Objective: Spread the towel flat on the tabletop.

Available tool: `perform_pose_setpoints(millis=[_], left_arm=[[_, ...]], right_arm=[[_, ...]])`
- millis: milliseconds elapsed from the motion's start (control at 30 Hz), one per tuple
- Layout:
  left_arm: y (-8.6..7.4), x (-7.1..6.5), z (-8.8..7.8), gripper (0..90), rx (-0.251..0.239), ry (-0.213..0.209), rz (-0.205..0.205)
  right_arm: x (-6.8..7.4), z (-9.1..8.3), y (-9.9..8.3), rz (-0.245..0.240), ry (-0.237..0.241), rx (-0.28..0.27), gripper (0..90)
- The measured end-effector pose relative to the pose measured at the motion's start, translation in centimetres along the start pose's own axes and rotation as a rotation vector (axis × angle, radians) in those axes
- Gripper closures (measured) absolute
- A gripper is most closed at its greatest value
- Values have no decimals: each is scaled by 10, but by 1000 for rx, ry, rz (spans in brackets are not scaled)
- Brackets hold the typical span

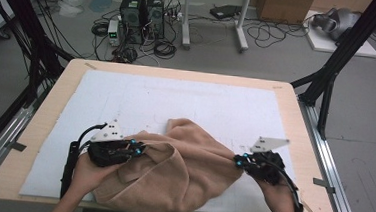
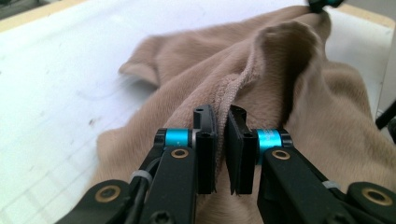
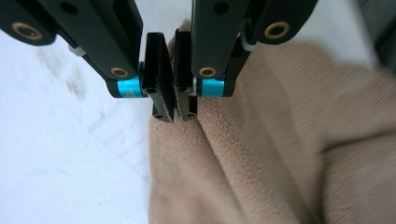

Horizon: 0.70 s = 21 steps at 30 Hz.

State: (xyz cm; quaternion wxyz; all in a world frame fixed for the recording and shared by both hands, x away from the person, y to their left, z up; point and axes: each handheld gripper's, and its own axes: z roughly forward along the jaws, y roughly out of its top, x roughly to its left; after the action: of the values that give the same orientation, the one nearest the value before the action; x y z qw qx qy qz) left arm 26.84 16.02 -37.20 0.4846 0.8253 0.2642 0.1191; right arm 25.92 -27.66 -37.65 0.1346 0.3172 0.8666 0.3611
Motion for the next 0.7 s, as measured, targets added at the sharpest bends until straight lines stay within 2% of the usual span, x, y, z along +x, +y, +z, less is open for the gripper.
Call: perform_pose_setpoints(millis=[133,167,267,300,433,500,600,633,667,700], left_arm=[[-6,-12,0,833,27,-9,35],[-10,-14,-2,839,30,-12,29],[-26,-21,-15,841,42,-24,21],[-32,-24,-19,842,53,-32,23],[-51,-37,-35,829,76,-83,13],[-51,-42,-43,737,75,-94,14],[-43,-44,-55,651,39,-101,19],[-38,-43,-58,596,26,-92,19],[-34,-42,-61,596,17,-86,23],[-31,-39,-63,577,6,-83,24]], right_arm=[[18,-14,-15,-22,6,12,866],[26,-14,-16,-38,13,27,866],[30,-14,-14,-54,38,22,858],[32,-13,-12,-65,58,16,844],[32,-13,3,-81,83,-30,701],[30,-9,14,-96,82,-44,662],[24,2,32,-114,85,-62,622],[20,15,43,-134,89,-77,600],[20,15,43,-134,89,-77,600],[15,31,54,-130,115,-85,577]])
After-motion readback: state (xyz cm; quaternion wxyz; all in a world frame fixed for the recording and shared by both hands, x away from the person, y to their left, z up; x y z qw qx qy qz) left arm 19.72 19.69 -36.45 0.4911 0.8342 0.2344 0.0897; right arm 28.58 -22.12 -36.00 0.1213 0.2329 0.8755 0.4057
